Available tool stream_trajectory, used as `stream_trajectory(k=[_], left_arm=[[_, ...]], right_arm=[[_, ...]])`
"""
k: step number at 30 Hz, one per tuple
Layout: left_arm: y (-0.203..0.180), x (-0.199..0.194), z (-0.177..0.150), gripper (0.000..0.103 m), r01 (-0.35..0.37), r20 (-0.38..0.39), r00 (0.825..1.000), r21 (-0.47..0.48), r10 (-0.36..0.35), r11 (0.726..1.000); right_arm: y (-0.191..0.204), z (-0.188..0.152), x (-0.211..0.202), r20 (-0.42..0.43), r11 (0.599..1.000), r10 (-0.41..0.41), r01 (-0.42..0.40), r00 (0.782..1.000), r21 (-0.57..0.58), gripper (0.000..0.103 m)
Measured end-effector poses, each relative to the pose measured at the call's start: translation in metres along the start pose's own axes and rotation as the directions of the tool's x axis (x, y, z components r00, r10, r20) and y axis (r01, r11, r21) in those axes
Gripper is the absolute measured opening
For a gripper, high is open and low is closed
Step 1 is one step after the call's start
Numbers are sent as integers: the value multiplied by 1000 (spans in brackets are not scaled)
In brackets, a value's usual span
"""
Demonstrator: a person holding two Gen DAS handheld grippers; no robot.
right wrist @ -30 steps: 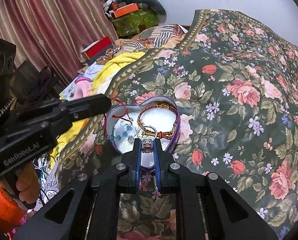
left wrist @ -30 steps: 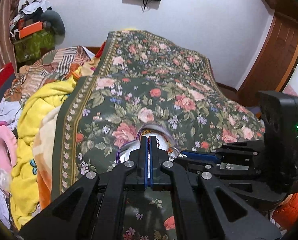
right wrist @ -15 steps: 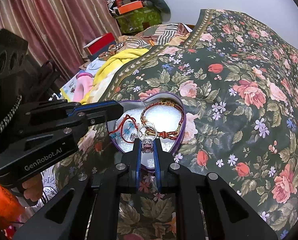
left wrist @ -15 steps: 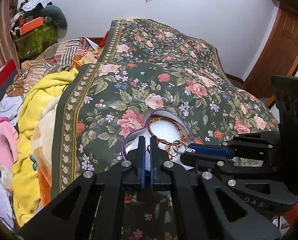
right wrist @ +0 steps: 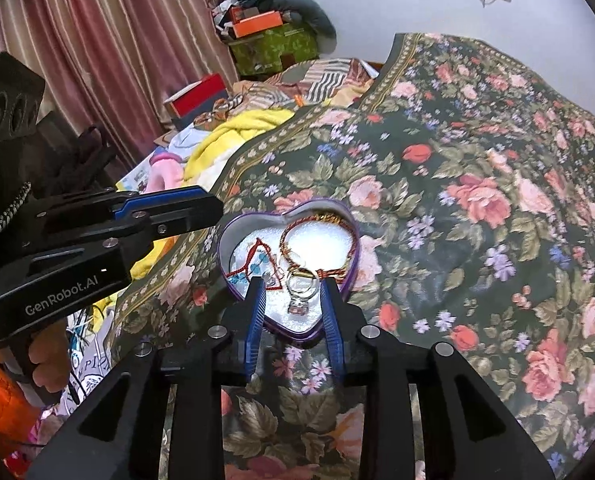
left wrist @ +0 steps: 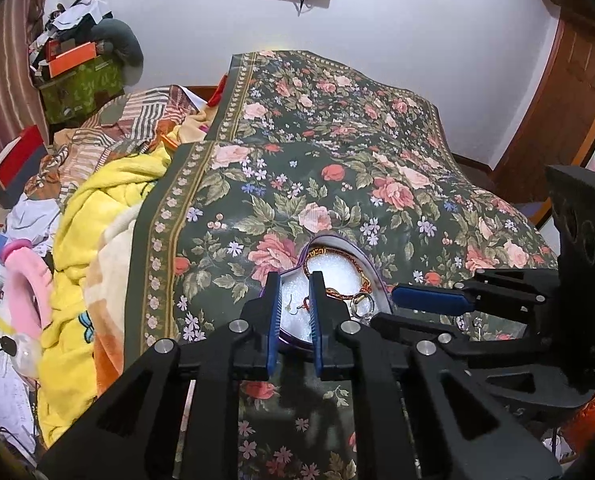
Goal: Organize jewelry
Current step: 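Open the left gripper over the tin while the right opens to drop the ring, then move the left gripper to a silver ring while the right moves to a small silver charm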
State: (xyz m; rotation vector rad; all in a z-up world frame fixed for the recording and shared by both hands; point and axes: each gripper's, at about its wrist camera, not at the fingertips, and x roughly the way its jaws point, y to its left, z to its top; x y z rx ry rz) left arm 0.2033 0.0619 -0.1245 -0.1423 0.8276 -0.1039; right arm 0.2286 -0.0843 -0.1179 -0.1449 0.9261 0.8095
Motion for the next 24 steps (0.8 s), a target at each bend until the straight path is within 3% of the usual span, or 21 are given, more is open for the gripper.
stream_trajectory(k=[4, 8, 13, 24], left_arm=[[-7, -8, 3, 12, -2, 14, 1000, 11, 2, 1000], [-18, -17, 4, 23, 1, 32, 999, 33, -2, 999], [-40, -21, 5, 27, 29, 36, 999, 71, -32, 997], [-112, 11, -12, 28, 138, -71, 989, 185, -127, 973]], right_arm=[[-3, 0, -16, 36, 999, -48, 49, 998, -7, 25], [-12, -3, -35, 67, 996, -85, 85, 994, 9, 26], [-32, -12, -60, 90, 989, -146, 142, 985, 46, 26], [-97, -53, -102, 55, 947, -287, 274, 956, 167, 32]])
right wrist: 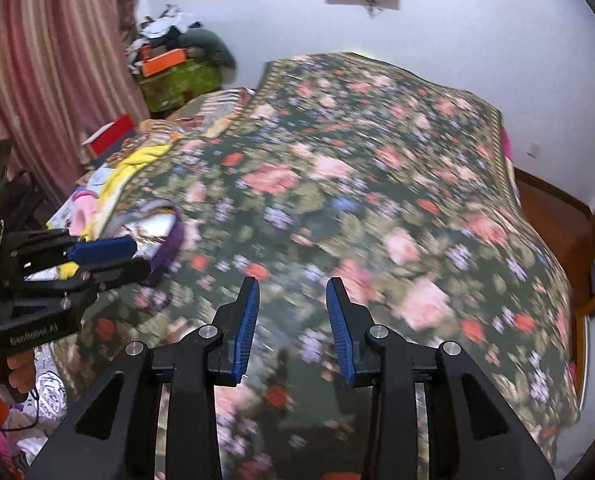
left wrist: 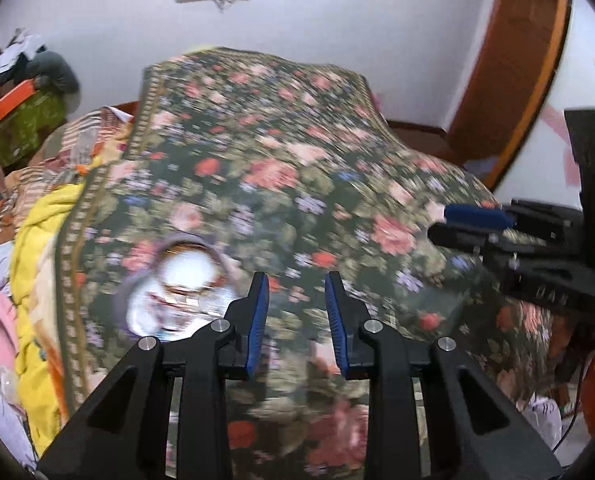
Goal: Organize jewelry
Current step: 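Move the left gripper to a silver ring while the right moves to a small silver charm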
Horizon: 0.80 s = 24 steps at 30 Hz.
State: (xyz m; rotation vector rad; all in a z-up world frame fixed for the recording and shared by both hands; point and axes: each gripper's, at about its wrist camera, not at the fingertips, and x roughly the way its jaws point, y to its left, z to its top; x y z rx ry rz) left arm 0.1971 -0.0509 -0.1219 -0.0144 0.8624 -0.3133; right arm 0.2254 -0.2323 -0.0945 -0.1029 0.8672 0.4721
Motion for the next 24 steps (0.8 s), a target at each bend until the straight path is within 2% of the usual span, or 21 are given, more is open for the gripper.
stream_trajectory(k=[6, 13, 22, 23, 24], left_arm=[[-31, 40, -13, 28, 49, -105, 994, 67, -42, 997], [-43, 77, -23, 28, 68, -201, 978, 86, -49, 994], [-49, 92, -21, 28, 85, -188, 980, 111, -63, 990], [-49, 93, -20, 27, 88, -182, 981, 110, -67, 990], [-48, 94, -19, 20, 84, -177, 982, 108, -64, 991]], right_arm=[[-23, -16, 0, -40, 999, -20, 22, 999, 36, 32], [-22, -26, 7, -72, 1000, -3, 5, 997, 22, 32], [-14, -30, 22, -113, 1000, 26, -25, 993, 12, 32], [-12, -30, 23, -118, 1000, 30, -29, 993, 11, 32], [-11, -31, 25, -123, 999, 34, -33, 992, 10, 32]])
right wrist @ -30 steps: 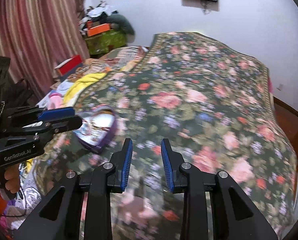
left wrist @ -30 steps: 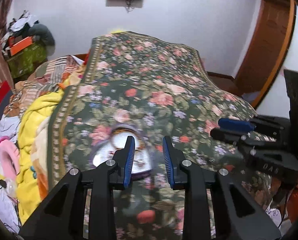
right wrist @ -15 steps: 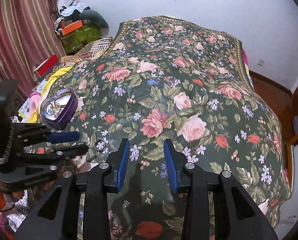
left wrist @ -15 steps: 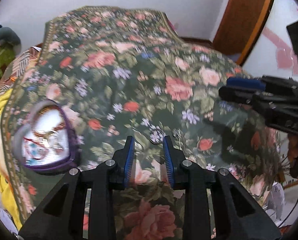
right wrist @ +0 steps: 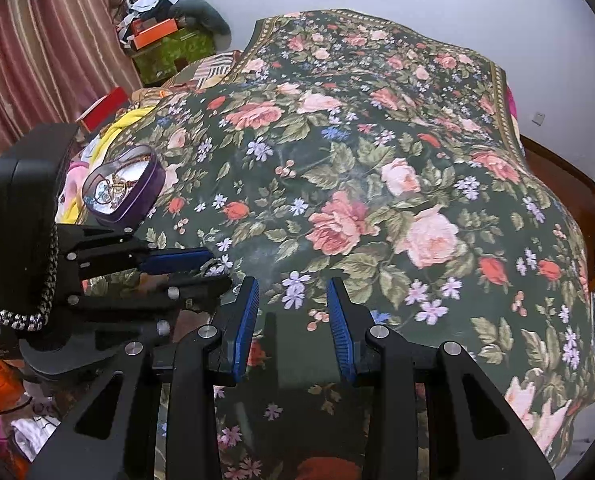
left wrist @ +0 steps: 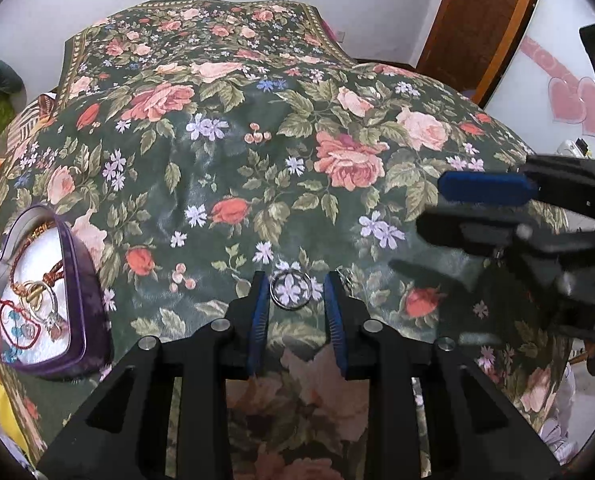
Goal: Organize jewelry
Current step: 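Grasp the silver ring with the left gripper while the right grasps the silver charm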
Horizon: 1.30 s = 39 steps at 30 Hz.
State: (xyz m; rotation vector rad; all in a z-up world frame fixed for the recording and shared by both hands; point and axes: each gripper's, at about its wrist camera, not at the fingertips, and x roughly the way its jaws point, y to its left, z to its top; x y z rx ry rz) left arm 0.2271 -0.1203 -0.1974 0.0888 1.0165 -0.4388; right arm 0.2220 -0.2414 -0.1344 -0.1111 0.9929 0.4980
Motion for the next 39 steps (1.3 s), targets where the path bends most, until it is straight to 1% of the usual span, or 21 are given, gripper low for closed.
stream_trajectory(k=[3, 7, 12, 15, 18, 21, 27, 32, 39], left_arm=[[6, -2, -1, 20, 16, 10, 1000, -24, -15, 1000], [12, -11, -7, 20, 3, 20, 1000, -40, -2, 999], [24, -24, -17, 20, -11, 27, 1000, -52, 12, 999], [29, -30, -21, 20, -13, 34, 999, -63, 15, 998], [32, -33, -24, 20, -13, 39, 999, -76, 16, 997], [34, -35, -25, 20, -10, 41, 999, -90, 14, 996], [31, -41, -25, 20, -11, 53, 998, -88, 15, 996], [31, -55, -24, 20, -20, 78, 997, -88, 27, 996], [40, -80, -21, 20, -46, 133, 989, -102, 59, 994]], right_arm=[[7, -1, 7, -24, 1000, 25, -25, 999, -5, 32], [19, -1, 20, -57, 999, 46, -47, 997, -24, 32], [29, -2, 34, -85, 998, 47, -50, 995, -33, 32], [32, -4, 39, -85, 998, 43, -46, 995, -38, 31], [35, -5, 41, -86, 998, 30, -35, 996, -53, 17], [35, -5, 43, -84, 998, 20, -25, 996, -55, 10], [38, -5, 41, -76, 997, -1, -4, 997, -72, 9], [39, 0, 31, -40, 998, 3, -5, 999, -60, 9], [46, 24, 1, 71, 997, -6, 11, 997, -70, 9]])
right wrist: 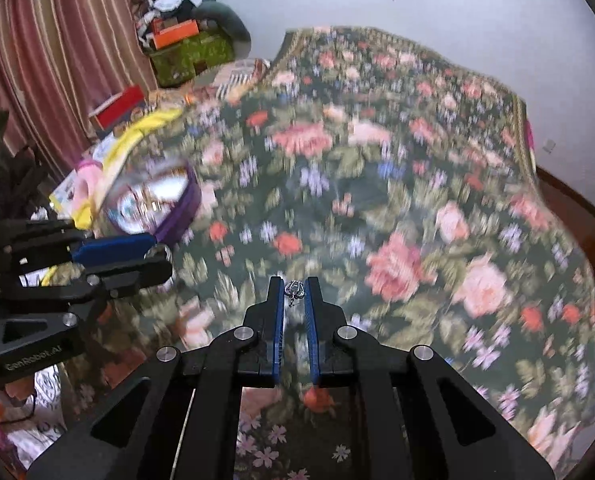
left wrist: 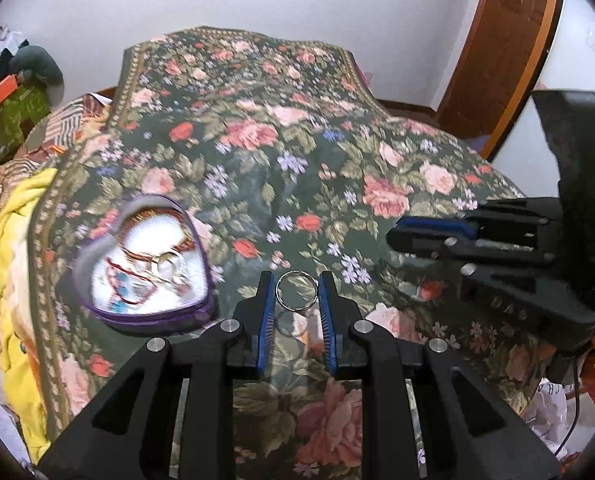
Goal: Organize jewelry
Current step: 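Grasp the silver ring with the left gripper while the right grasps the silver charm, then carry the ring with the left gripper and the charm with the right to the tin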
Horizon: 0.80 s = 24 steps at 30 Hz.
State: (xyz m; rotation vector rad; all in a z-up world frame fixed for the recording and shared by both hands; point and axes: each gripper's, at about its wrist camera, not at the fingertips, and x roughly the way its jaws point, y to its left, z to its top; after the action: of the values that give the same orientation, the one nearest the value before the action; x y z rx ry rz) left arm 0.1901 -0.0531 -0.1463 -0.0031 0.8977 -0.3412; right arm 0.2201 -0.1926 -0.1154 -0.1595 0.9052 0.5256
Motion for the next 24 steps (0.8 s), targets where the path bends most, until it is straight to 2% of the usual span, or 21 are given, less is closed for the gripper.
stream_trajectory(k=[12, 18, 24], left_arm=[[32, -49, 14, 20, -85, 124, 988, -40, 90, 996], [59, -68, 18, 20, -122, 162, 977, -89, 135, 989], [77, -72, 14, 20, -146, 166, 972, -124, 166, 982]], right_arm=[[25, 43, -17, 136, 999, 48, -47, 989, -12, 9], [45, 58, -13, 163, 996, 89, -85, 983, -33, 9], [63, 69, -3, 167, 990, 135, -127, 977, -59, 9]])
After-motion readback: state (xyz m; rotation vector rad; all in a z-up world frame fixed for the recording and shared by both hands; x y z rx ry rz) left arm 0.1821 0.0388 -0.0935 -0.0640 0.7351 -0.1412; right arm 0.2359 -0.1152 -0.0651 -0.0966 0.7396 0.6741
